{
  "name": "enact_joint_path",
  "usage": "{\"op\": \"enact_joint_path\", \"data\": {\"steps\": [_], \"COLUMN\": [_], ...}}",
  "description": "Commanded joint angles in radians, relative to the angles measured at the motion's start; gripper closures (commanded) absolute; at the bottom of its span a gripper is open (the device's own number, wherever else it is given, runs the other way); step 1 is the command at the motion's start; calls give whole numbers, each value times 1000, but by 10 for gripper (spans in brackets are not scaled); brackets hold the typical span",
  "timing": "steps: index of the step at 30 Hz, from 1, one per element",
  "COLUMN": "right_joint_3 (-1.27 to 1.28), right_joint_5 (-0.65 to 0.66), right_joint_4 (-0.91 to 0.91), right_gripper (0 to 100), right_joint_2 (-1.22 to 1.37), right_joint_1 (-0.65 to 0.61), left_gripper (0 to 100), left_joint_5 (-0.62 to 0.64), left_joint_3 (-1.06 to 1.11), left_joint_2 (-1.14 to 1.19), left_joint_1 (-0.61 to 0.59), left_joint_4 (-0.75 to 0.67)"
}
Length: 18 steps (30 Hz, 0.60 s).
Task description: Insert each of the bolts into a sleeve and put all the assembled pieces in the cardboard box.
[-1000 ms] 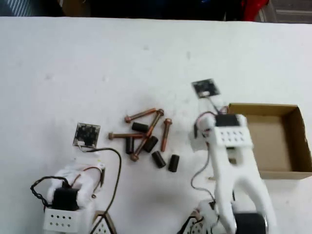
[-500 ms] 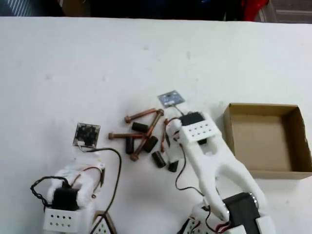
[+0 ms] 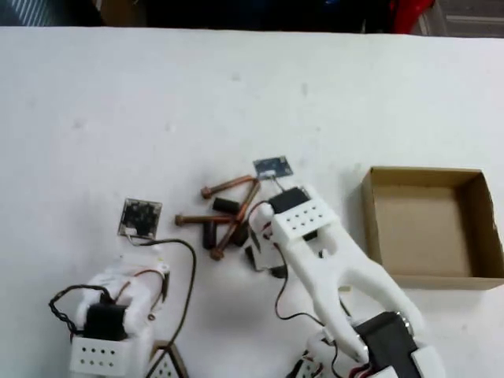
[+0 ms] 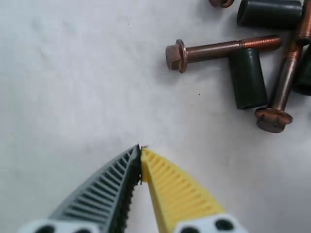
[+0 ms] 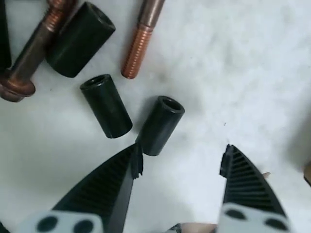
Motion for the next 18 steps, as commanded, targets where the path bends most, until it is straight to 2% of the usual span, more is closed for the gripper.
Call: {"op": "enact_joint_path", "data": {"steps": [1, 5, 9, 18], "right_joint_3": [-40, -38, -38, 18], "right_joint_5": [-15, -23, -161, -290], "right_joint_4": [-53, -76, -76, -105], "right_gripper": [751, 751, 752, 752], "right_joint_2": [-4, 4, 4, 4], "right_joint_1": [2, 2, 4, 4], "left_gripper": [976, 976, 976, 976], "left_joint_5": [5, 5, 5, 5], "left_joint_3": [-2, -2, -2, -2], "left_joint_2": [-8, -8, -8, -8], "left_joint_1": [12, 12, 12, 12], "left_joint_4": [-21, -21, -20, -20]}}
